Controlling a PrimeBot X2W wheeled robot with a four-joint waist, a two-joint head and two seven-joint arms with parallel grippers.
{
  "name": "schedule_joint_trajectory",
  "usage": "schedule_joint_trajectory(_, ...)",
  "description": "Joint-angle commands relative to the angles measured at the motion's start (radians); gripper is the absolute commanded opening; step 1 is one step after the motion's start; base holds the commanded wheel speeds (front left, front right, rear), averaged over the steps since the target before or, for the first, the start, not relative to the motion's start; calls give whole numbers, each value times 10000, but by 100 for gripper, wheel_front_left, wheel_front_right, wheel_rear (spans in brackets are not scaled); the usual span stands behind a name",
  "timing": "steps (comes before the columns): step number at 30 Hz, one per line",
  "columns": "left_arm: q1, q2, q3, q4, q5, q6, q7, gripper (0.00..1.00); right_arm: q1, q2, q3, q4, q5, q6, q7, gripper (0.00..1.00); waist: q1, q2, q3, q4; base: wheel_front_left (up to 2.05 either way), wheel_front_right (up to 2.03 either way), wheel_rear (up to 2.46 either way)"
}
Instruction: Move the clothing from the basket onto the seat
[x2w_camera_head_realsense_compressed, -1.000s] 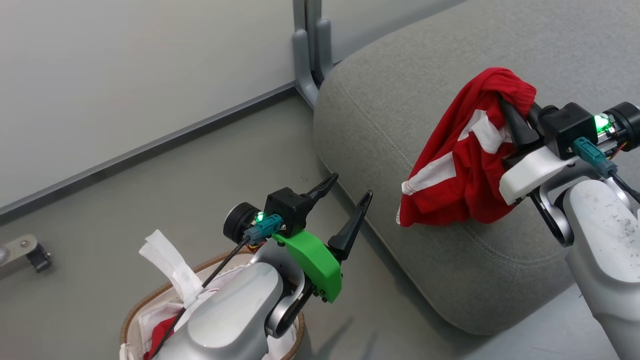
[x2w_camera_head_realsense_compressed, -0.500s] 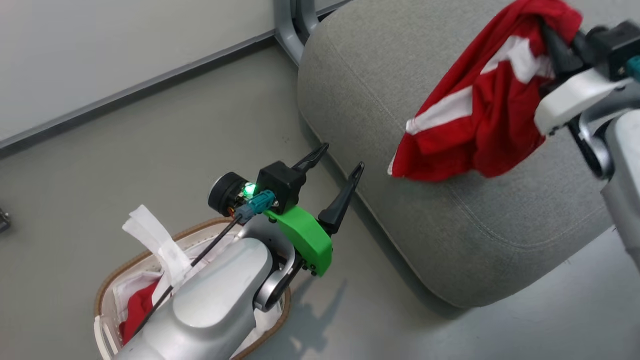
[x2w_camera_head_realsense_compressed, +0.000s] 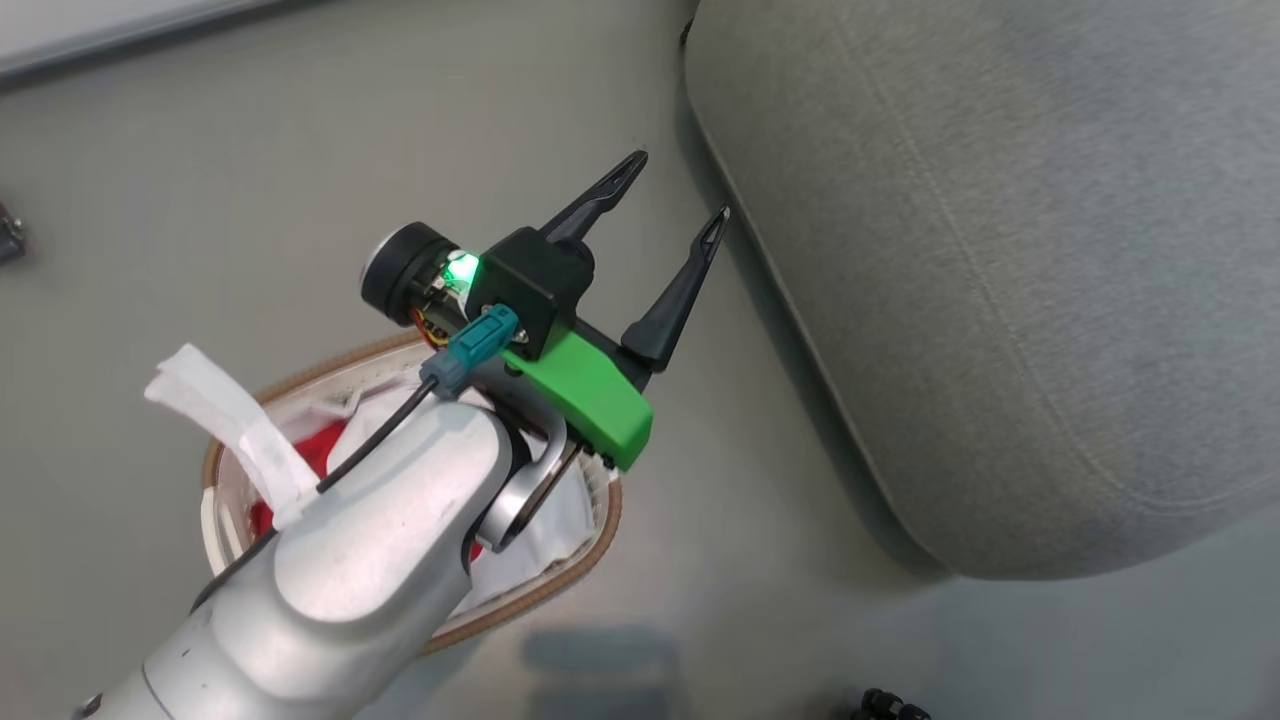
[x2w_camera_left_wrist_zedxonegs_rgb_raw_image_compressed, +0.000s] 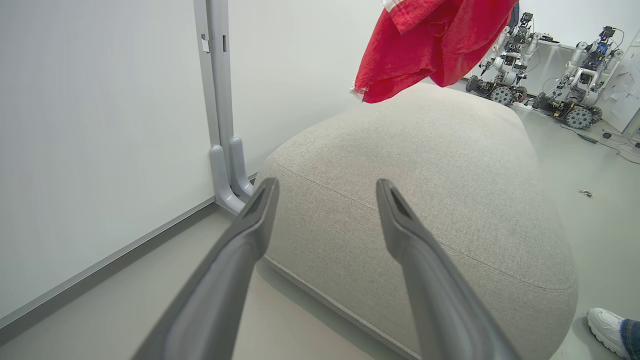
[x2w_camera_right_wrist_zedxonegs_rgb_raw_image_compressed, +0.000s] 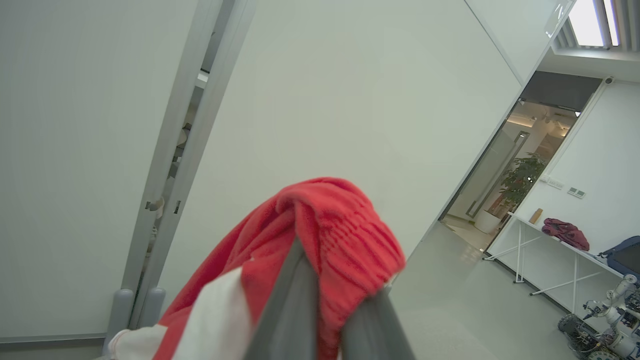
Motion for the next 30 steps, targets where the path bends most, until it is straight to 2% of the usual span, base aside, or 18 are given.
schedule_joint_trajectory(1, -283, 109, -22, -245, 176, 93, 91, 100, -393, -132, -293, 188, -132, -14, 50, 0, -2, -1, 1280, 1081, 0, 0, 0)
schedule_joint_trajectory(7, -531, 280, -154, -1350, 442, 274, 548, 100, -1177, -122, -1758, 1526, -836, -14, -316, 0, -2, -1, 2252, 1339, 0, 0, 0)
schedule_joint_trajectory(14, -689, 521, -336, -2030, 701, 414, 961, 100, -463, 778, -2800, 3166, -1550, -14, -1280, 0, -2, -1, 2996, 1372, 0, 0, 0)
schedule_joint_trajectory(20, -490, 732, -361, -1962, 579, 425, 1101, 100, 150, 1676, -2728, 4464, -1950, -14, -1941, 0, -2, -1, 3211, 1352, 0, 0, 0)
schedule_joint_trajectory(25, -393, 859, -340, -1849, 531, 444, 1033, 100, 377, 2125, -2237, 5184, -1900, -14, -2122, 0, -2, -1, 3187, 1265, 0, 0, 0)
schedule_joint_trajectory(27, -345, 881, -334, -1791, 517, 460, 990, 100, 433, 2187, -2003, 5377, -1881, -14, -2181, 25, -2, -1, 3140, 1220, 0, 0, 0)
schedule_joint_trajectory(28, -321, 889, -333, -1751, 495, 447, 983, 100, 495, 2227, -1870, 5473, -1850, -14, -2193, 95, -2, -1, 3098, 1193, 0, 0, 0)
schedule_joint_trajectory(29, -313, 890, -334, -1721, 486, 442, 967, 100, 533, 2264, -1764, 5538, -1803, -14, -2226, 100, -2, -1, 3055, 1176, 0, 0, 0)
schedule_joint_trajectory(30, -292, 879, -337, -1687, 470, 447, 952, 100, 580, 2293, -1659, 5597, -1718, -14, -2248, 100, -2, -1, 2996, 1151, 0, 0, 0)
